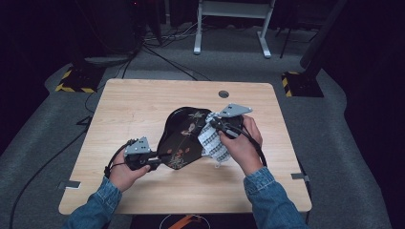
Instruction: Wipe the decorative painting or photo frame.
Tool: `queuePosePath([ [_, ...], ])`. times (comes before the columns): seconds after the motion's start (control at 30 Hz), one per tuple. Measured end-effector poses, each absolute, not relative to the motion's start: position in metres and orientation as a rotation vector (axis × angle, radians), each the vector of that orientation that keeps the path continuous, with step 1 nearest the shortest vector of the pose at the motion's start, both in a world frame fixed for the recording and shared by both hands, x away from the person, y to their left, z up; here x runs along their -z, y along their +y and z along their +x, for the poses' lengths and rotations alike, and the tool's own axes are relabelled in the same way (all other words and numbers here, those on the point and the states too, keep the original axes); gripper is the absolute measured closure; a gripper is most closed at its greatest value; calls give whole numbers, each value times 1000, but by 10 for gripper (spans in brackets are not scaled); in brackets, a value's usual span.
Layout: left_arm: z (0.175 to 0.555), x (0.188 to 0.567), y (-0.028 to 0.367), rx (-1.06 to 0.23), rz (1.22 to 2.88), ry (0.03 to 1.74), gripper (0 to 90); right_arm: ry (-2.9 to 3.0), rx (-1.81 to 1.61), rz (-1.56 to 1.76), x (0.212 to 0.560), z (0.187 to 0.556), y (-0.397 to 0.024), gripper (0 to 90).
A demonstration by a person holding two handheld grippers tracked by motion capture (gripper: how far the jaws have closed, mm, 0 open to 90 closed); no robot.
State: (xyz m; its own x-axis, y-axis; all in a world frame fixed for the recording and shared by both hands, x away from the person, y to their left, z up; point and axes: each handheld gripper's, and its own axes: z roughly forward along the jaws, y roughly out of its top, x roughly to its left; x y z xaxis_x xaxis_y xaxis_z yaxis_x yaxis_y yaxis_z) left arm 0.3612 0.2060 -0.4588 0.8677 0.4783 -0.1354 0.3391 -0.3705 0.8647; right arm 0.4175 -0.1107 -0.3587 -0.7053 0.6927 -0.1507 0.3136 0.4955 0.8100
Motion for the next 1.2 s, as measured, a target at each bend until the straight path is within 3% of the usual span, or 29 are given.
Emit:
queuePosePath([
  [1.2,362,460,206,-162,1995,606,782,2484,-1096,552,384,376,-39,822],
])
